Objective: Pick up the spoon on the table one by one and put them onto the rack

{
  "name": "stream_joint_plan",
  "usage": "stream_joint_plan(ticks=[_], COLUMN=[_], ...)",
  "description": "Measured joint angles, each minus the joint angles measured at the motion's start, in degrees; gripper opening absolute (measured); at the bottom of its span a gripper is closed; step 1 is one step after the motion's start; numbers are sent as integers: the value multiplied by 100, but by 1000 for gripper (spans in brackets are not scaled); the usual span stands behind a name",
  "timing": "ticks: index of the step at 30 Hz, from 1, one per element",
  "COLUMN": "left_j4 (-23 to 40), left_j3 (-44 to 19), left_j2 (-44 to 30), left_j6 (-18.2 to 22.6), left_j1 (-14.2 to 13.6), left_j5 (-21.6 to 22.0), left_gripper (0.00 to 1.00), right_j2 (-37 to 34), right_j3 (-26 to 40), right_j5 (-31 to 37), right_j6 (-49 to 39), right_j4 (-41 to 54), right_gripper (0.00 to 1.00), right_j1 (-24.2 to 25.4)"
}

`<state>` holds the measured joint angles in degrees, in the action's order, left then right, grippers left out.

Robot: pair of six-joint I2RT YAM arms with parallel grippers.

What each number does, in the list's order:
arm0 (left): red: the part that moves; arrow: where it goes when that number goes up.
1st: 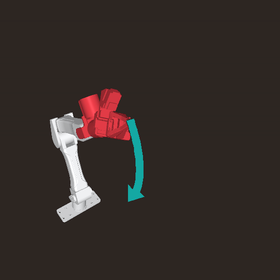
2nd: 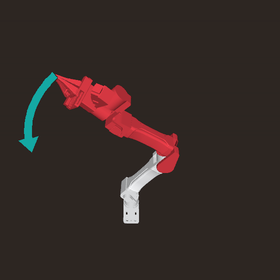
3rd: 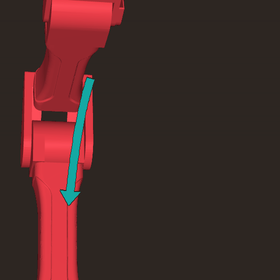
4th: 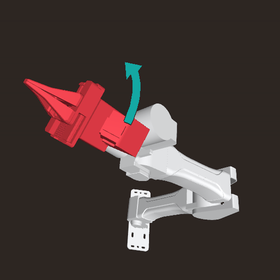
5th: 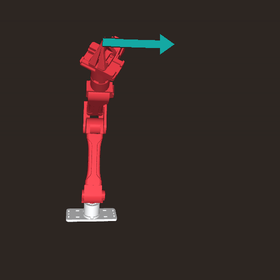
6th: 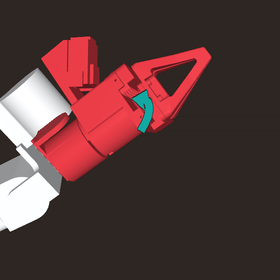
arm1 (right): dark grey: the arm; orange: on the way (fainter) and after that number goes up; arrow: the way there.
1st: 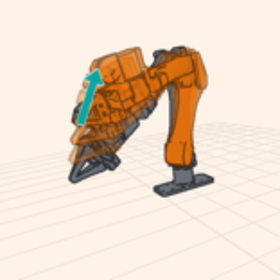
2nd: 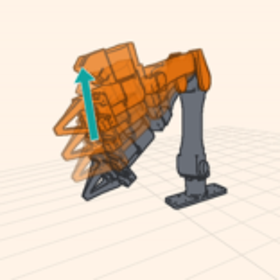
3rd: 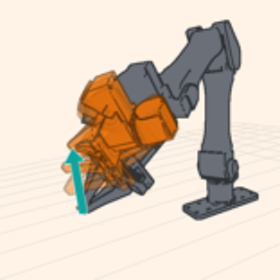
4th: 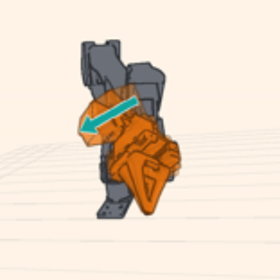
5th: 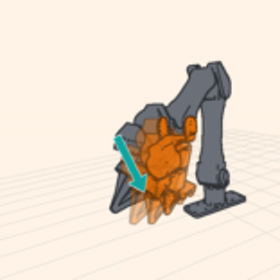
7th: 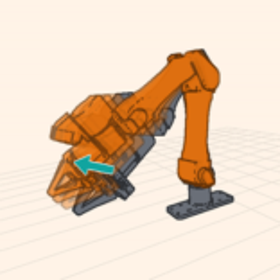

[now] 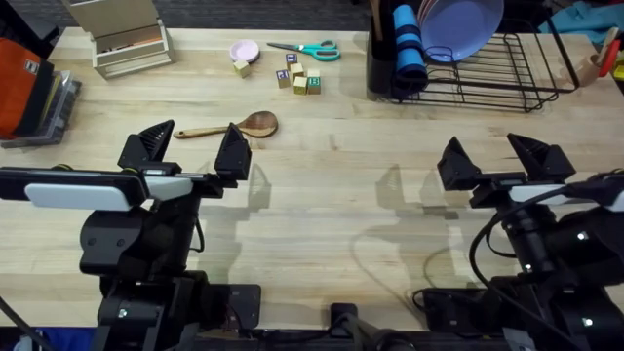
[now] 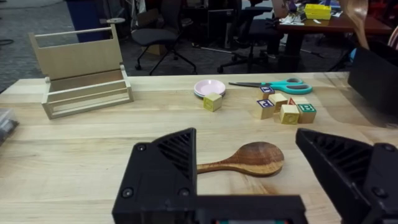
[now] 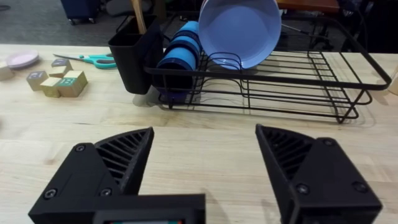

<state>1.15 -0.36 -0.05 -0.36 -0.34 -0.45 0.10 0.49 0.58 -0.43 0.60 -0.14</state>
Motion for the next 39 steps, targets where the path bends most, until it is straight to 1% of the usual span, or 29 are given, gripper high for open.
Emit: stream_joint_plan(ticks=[16, 21, 22, 25, 29, 30, 34, 39], left_j4=[27, 56, 147, 704, 1616, 1966, 2059, 2116], left_j3=[0, -2, -18, -192, -875, -1526, -2248, -3125], left_j2=[0, 2, 0, -2, -96, -383, -1105, -2415], left_j6=[-4, -5, -5, -4, -4, -4, -4, -4], left_j1=[0, 0, 0, 0, 0, 0, 0, 0], left_j5=[2, 2, 0, 0, -2, 0, 0, 0], left_gripper=[993, 993, 992, 992, 992, 992, 992, 992], right_j2=[-9, -9, -9, -9, -21, -220, -769, -1886], right_j3=[0, 2, 5, 28, 401, 983, 1848, 2802], right_j5=[0, 0, 0, 0, -2, -2, 0, 0], right_j6=[0, -133, -145, -155, -149, -149, -147, -146], right_j4=[15, 23, 29, 66, 701, 1308, 1762, 1792], right_gripper=[998, 996, 997, 996, 996, 996, 996, 996], right_j1=[0, 0, 0, 0, 0, 0, 0, 0])
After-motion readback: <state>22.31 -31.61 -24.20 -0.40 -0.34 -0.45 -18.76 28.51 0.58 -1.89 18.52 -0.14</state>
